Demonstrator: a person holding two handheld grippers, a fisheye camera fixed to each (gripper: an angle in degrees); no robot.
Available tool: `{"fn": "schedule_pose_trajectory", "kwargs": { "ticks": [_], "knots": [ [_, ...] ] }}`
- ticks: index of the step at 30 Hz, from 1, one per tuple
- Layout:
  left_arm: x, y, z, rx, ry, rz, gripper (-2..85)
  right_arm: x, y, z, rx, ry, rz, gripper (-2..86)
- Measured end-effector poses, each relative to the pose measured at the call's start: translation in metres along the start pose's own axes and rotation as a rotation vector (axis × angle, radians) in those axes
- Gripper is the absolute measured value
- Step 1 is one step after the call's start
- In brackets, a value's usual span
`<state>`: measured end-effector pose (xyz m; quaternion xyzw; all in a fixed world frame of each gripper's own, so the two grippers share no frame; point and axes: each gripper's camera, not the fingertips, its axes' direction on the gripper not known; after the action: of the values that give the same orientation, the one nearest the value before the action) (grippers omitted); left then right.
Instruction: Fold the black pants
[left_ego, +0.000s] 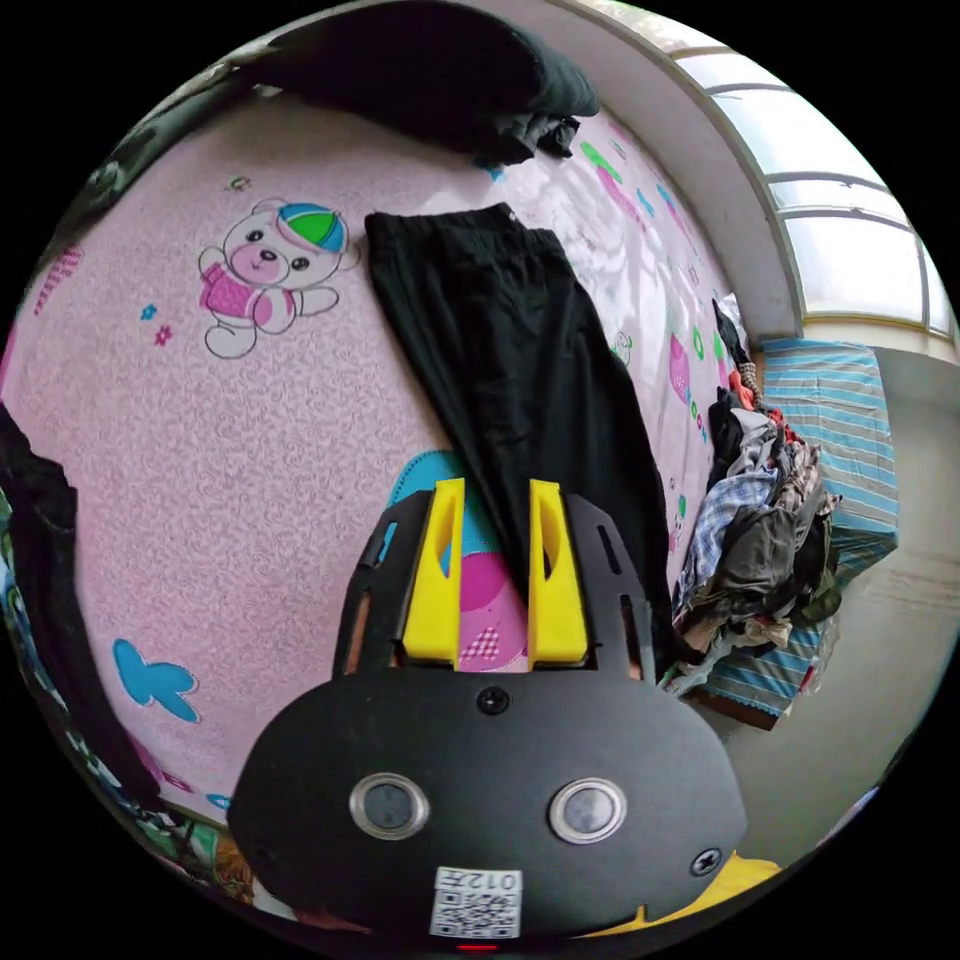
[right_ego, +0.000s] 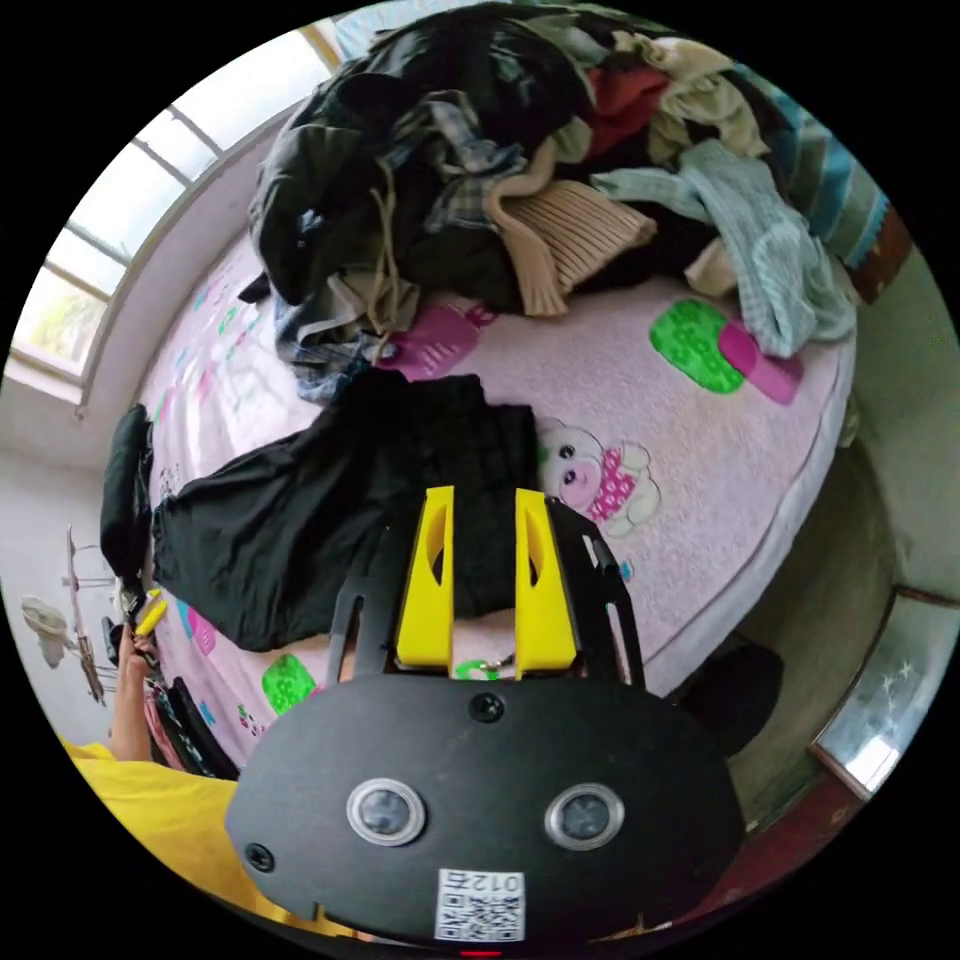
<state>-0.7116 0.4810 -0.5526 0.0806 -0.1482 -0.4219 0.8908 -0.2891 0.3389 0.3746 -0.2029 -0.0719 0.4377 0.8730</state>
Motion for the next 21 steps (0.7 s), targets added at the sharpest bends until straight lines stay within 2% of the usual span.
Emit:
{"fn": "schedule_pose_trajectory", "kwargs": {
  "ticks": [4,8,12,13,21],
  "knots": [
    [-0.007,0.005,0.029,-0.027,0.016,-0.050,10.7,0.006,0.010,0.013,-0.065,-0.044,0.046,10.4],
    [-0.008,0.003,0.040,-0.012,-0.008,-0.090,8.7,-0.008,0.012,0.023,-0.082,-0.081,0.061,11.2],
    [-0.010,0.003,0.060,-0.074,-0.068,-0.096,2.7,-0.045,0.012,0.025,-0.105,0.050,-0.099,8.6],
    [-0.012,0.007,0.061,-0.038,-0.062,-0.095,1.6,-0.050,0.011,0.024,-0.105,0.056,-0.126,7.8],
    [-0.030,0.060,0.074,-0.053,-0.004,-0.134,0.0,-0.044,-0.026,0.001,-0.197,0.154,-0.252,2.7]
  ]
}}
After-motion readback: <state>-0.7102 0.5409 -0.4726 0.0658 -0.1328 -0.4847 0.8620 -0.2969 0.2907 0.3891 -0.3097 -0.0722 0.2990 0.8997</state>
